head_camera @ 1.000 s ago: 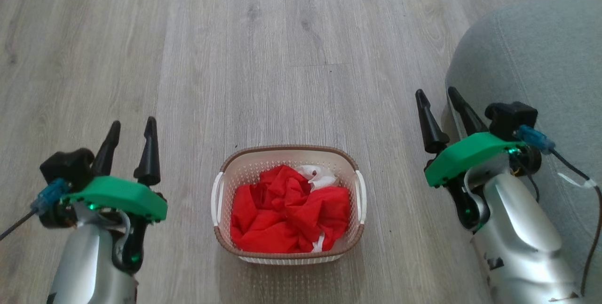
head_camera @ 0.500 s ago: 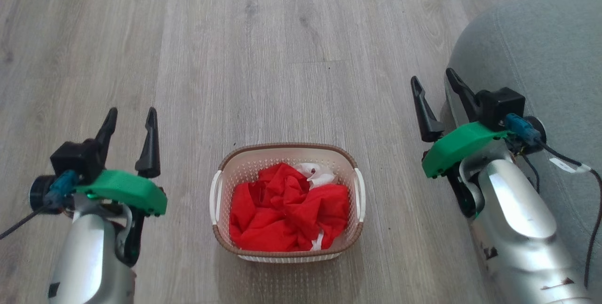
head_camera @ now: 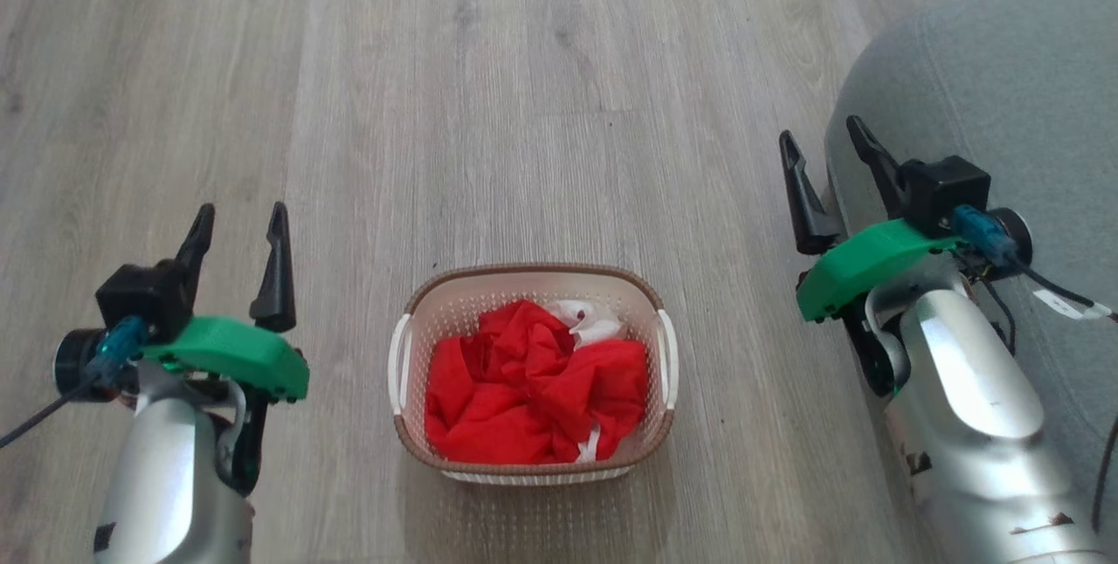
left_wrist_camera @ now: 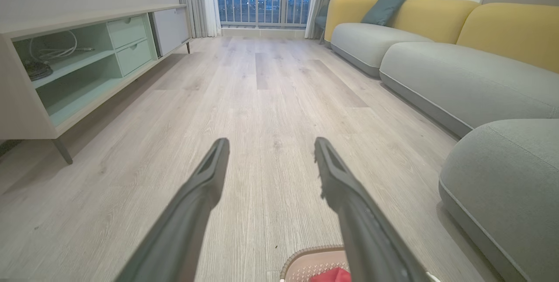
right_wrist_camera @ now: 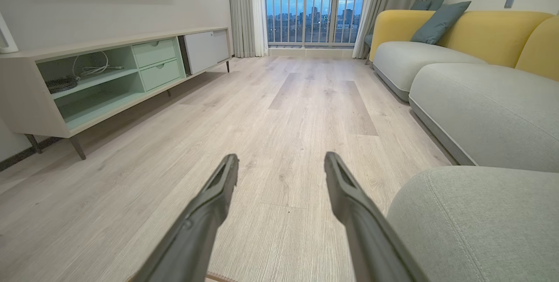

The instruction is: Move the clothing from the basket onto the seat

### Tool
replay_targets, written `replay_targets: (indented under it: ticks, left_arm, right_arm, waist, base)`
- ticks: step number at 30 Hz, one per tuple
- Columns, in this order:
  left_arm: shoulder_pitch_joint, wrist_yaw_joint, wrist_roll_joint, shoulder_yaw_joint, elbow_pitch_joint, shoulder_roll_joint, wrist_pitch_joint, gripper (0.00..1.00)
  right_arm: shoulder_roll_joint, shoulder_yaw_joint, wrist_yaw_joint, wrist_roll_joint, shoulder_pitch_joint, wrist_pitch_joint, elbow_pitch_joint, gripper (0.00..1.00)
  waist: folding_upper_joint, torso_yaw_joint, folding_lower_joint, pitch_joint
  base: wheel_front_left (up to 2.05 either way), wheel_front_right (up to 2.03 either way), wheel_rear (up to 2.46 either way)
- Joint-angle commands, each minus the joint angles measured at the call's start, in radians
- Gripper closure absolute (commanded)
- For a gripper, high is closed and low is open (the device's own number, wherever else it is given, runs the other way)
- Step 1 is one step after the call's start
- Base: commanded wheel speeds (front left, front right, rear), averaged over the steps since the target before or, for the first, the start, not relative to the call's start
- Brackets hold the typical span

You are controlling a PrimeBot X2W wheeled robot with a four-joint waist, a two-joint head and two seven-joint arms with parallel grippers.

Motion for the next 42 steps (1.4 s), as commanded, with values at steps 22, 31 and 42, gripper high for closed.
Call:
replay_targets:
  ticks: [22,31,42]
  left_arm:
    - [-0.25,-0.001,-0.12,-0.124,0.037,-0.002,-0.013,0.0]
    - [-0.384,-0.001,-0.103,-0.224,0.176,0.005,-0.013,0.0]
    - [-0.578,-0.001,-0.043,-0.397,0.488,-0.017,-0.013,0.0]
  right_arm:
    - [0.02,-0.069,0.0,-0.085,-0.248,-0.01,-0.305,0.0]
    - [0.02,-0.086,0.0,-0.12,-0.311,-0.01,-0.361,0.0]
    - [0.021,-0.08,0.0,-0.122,-0.305,-0.01,-0.378,0.0]
  waist:
    - [0.0,-0.039,0.0001,0.518]
    - [0.0,-0.043,0.0001,0.702]
    - [0.0,-0.074,0.0001,0.786]
  base:
    - [0.0,0.0,0.0]
    - [0.0,0.0,0.0]
    - [0.0,0.0,0.0]
